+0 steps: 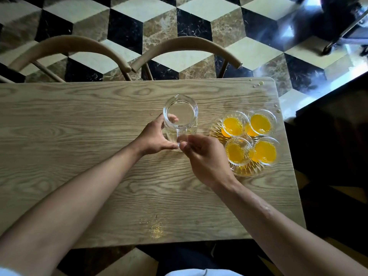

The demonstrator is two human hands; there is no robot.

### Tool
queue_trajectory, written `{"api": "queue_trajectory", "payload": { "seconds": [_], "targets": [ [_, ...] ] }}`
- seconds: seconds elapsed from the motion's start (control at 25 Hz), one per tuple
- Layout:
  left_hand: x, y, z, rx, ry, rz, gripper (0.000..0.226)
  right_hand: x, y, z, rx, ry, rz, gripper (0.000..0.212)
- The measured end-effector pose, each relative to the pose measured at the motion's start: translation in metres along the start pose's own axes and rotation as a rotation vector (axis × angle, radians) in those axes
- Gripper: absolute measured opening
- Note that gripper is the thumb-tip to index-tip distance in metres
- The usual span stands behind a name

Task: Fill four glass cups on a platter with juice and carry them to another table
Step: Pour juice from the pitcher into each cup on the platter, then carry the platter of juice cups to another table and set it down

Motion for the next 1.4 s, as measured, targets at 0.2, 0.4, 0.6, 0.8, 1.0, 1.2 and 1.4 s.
{"api": "queue_trajectory", "payload": {
  "seconds": [0.2,0.4,0.6,0.8,1.0,1.2,1.4],
  "targets": [
    [0.002,-0.001,-0.003,-0.011,-0.024,0.008,0.086,-0.004,-0.002,-0.005,-0.006,-0.009,-0.005,0.017],
    [0.002,-0.003,-0.007,-0.021,-0.003,0.009,0.087,-0.008,-0.003,-0.009,-0.013,-0.012,0.041,0.018],
    [0.01,-0.007,-0.011,-0.007,0.085,-0.035,0.117,-0.014,0.0,-0.011,-0.029,-0.019,0.074,0.039],
    [0.023,-0.014,-0.031,-0.023,0.156,-0.061,0.122,-0.034,0.016,-0.014,0.026,-0.039,0.086,0.055],
    [0.021,-0.024,-0.072,-0.107,0.237,0.051,0.109,-0.054,0.062,-0.026,-0.034,-0.018,0.015,0.042],
    [0.018,-0.05,-0.125,-0.248,0.352,0.072,0.066,-0.094,0.113,-0.053,-0.07,-0.043,-0.003,0.04],
    [-0.006,-0.093,-0.158,-0.292,0.337,-0.013,0.033,-0.119,0.169,-0.089,-0.102,-0.044,-0.097,0.037]
  ]
}}
Point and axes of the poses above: each hand's wrist, its own z-axis towards the middle knuckle, its own y-axis out of the back of the hand, x = y × z, the point moved 7 cm from there along z, towards the middle knuckle, and after that the axes turned 6 degrees about y, right-handed, at the moved point
